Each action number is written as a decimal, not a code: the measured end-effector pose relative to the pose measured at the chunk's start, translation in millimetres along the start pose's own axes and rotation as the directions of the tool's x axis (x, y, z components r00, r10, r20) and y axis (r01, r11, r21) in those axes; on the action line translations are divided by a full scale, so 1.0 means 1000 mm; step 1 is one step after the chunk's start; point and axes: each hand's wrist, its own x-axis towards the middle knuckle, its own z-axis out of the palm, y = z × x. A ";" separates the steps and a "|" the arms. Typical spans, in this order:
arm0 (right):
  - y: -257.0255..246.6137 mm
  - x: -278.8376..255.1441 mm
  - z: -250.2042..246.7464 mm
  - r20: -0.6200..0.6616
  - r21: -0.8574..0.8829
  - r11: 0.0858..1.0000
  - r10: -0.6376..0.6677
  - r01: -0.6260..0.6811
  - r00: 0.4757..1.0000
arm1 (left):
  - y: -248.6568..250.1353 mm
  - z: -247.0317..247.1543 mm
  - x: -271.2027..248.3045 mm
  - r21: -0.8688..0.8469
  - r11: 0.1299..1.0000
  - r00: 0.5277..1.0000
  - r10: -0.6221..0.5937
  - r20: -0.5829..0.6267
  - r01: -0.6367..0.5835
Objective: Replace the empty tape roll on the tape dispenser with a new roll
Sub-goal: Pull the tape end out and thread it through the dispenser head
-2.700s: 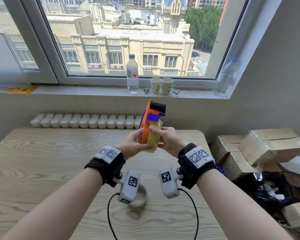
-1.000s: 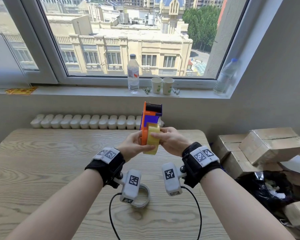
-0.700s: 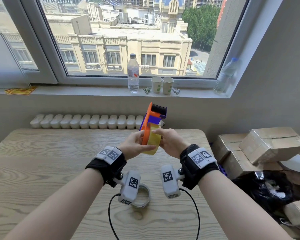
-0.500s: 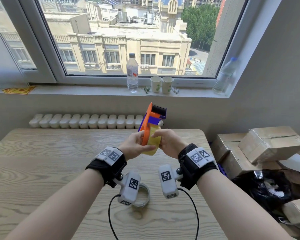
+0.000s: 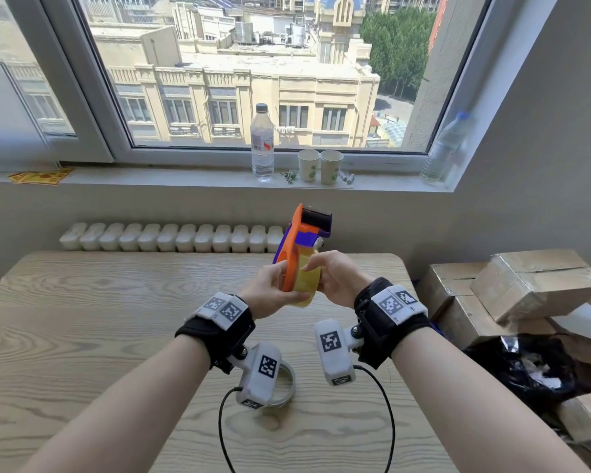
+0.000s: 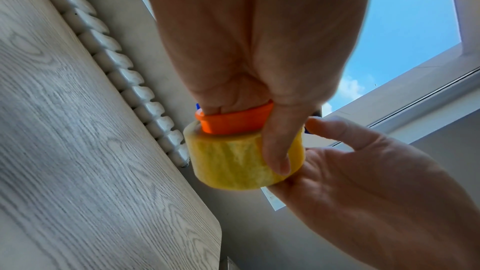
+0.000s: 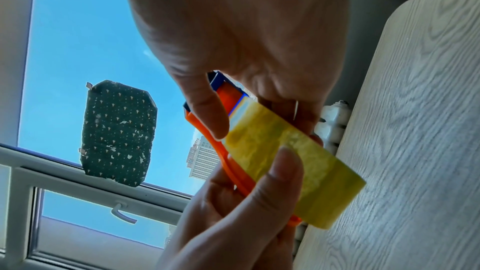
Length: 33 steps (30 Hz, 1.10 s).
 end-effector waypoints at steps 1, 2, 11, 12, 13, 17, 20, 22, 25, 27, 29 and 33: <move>-0.001 -0.001 0.000 -0.011 -0.004 1.000 0.000 0.000 1.000 | 0.000 0.001 0.001 -0.009 1.000 1.000 0.002 0.002 -0.002; -0.002 -0.001 0.001 -0.042 -0.029 1.000 -0.007 0.006 0.999 | 0.001 0.001 0.002 -0.017 1.000 1.000 0.000 0.004 0.000; 0.000 0.000 0.004 -0.103 -0.191 0.980 -0.073 0.052 0.992 | 0.010 -0.006 0.005 -0.099 0.995 0.999 -0.015 0.041 0.019; -0.001 -0.001 0.003 -0.068 -0.204 0.977 -0.075 0.060 0.995 | 0.010 -0.007 0.005 -0.105 0.994 0.999 -0.014 0.047 0.019; -0.002 -0.003 0.001 -0.037 -0.224 0.972 -0.088 0.078 0.995 | 0.009 -0.009 0.005 -0.108 0.994 0.999 -0.017 0.051 0.023; 0.000 -0.007 -0.006 -0.080 -0.498 0.839 -0.293 0.216 0.953 | 0.009 -0.016 0.003 -0.103 0.994 0.998 -0.034 0.049 0.039; 0.006 -0.008 -0.007 -0.022 -0.732 0.602 -0.487 0.318 0.873 | 0.009 -0.018 0.001 -0.095 0.994 0.998 -0.042 0.043 0.046; 0.008 -0.011 -0.004 0.040 -0.773 0.507 -0.562 0.382 0.826 | 0.009 -0.019 0.001 -0.090 0.995 0.998 -0.041 0.039 0.045; 0.009 -0.015 -0.001 0.129 -0.794 0.409 -0.609 0.449 0.783 | 0.012 -0.019 0.001 -0.068 0.997 0.998 -0.043 0.042 0.045; 0.011 -0.015 0.000 0.160 -0.792 0.378 -0.629 0.479 0.760 | 0.013 -0.018 0.000 -0.062 0.997 0.999 -0.037 0.036 0.039; 0.013 -0.014 -0.001 0.178 -0.792 0.343 -0.661 0.504 0.729 | 0.014 -0.018 -0.001 -0.064 0.997 0.999 -0.036 0.034 0.038; 0.018 -0.012 -0.002 0.187 -0.802 0.280 -0.722 0.528 0.666 | 0.016 -0.015 -0.004 -0.054 0.998 0.998 -0.032 0.048 0.035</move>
